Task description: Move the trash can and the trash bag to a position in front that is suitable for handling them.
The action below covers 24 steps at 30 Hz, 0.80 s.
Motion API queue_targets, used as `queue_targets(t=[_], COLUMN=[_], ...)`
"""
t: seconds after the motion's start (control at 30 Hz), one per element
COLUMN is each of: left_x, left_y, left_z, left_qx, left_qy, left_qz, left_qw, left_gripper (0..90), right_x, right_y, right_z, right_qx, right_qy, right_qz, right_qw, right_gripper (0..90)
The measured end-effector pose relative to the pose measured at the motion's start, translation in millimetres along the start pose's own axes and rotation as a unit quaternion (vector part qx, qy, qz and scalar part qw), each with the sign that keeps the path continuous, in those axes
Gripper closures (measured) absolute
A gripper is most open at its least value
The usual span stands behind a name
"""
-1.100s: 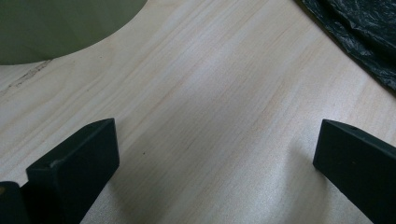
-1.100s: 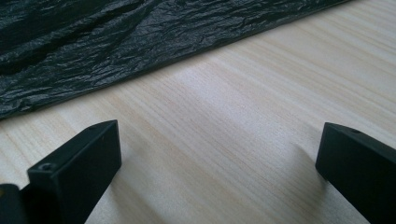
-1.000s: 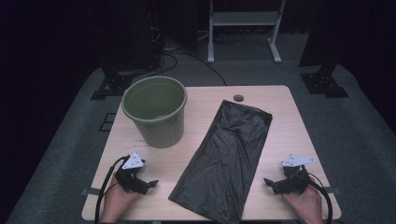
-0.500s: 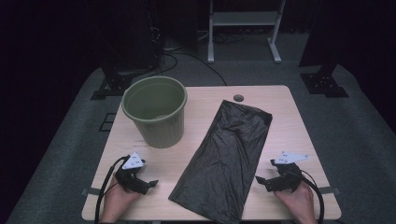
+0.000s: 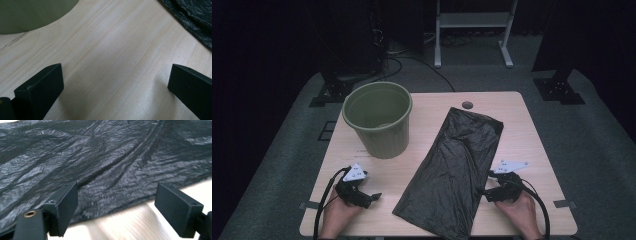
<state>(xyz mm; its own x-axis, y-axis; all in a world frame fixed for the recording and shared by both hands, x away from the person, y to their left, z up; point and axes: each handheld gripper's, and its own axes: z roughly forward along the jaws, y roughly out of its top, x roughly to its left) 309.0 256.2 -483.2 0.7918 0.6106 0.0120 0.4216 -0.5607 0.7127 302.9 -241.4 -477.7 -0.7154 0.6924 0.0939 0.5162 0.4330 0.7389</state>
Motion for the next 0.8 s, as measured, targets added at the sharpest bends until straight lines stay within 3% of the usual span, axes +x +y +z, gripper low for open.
queue_targets(t=[0.13, 0.2, 0.23, 0.27, 0.3, 0.33, 0.37, 0.43, 0.53, 0.63, 0.8], left_x=[0.0, 0.0, -0.1, -0.1, -0.1, -0.1, -0.1, -0.1, -0.1, -0.1, -0.2], left_y=[0.0, 0.0, 0.0, 0.0, 0.0, 0.0, 0.0, 0.0, 0.0, 0.0, 0.0], left_z=[0.0, 0.0, 0.0, 0.0, 0.0, 0.0, 0.0, 0.0, -0.1, 0.0, 0.0], left_qx=[0.0, 0.0, 0.0, 0.0, 0.0, 0.0, 0.0, 0.0, 0.0, 0.0, 0.0], left_qy=[0.0, 0.0, 0.0, 0.0, 0.0, 0.0, 0.0, 0.0, 0.0, 0.0, 0.0], left_qz=[0.0, 0.0, 0.0, 0.0, 0.0, 0.0, 0.0, 0.0, 0.0, 0.0, -0.001], left_qw=[1.0, 1.0, 1.0, 1.0, 1.0, 1.0, 1.0, 1.0, 1.0, 1.0, 1.0], left_gripper=[0.0, 0.0, 0.0, 0.0, 0.0, 0.0, 0.0, 0.0, 0.0, 0.0, 0.0], right_x=[3.9, 4.7, 5.9, 5.9, 7.3, 7.3, 6.3, 5.7, 2.1, 0.3, -4.6], right_y=[2.3, 3.1, 3.3, 3.3, 3.6, 3.6, 3.6, 3.6, 3.4, 3.5, 5.9], right_z=[8.2, 8.3, 8.7, 8.7, 8.6, 8.6, 8.3, 8.0, 6.9, 6.1, 3.4], right_qx=[0.009, 0.006, 0.004, 0.004, 0.005, 0.005, 0.003, 0.003, 0.004, 0.007, 0.021], right_qy=[-0.005, 0.0, -0.012, -0.012, -0.027, -0.027, -0.031, -0.032, -0.026, -0.02, -0.037], right_qz=[-0.012, -0.015, -0.02, -0.02, -0.025, -0.025, -0.026, -0.024, -0.018, -0.016, -0.019], right_qw=[0.9999, 0.9999, 0.9997, 0.9997, 0.9993, 0.9993, 0.9992, 0.9992, 0.9995, 0.9996, 0.9989], right_gripper=[29.0, 40.2, 46.8, 46.8, 55.1, 55.1, 65.2, 69.2, 83.5, 88.5, 89.5])
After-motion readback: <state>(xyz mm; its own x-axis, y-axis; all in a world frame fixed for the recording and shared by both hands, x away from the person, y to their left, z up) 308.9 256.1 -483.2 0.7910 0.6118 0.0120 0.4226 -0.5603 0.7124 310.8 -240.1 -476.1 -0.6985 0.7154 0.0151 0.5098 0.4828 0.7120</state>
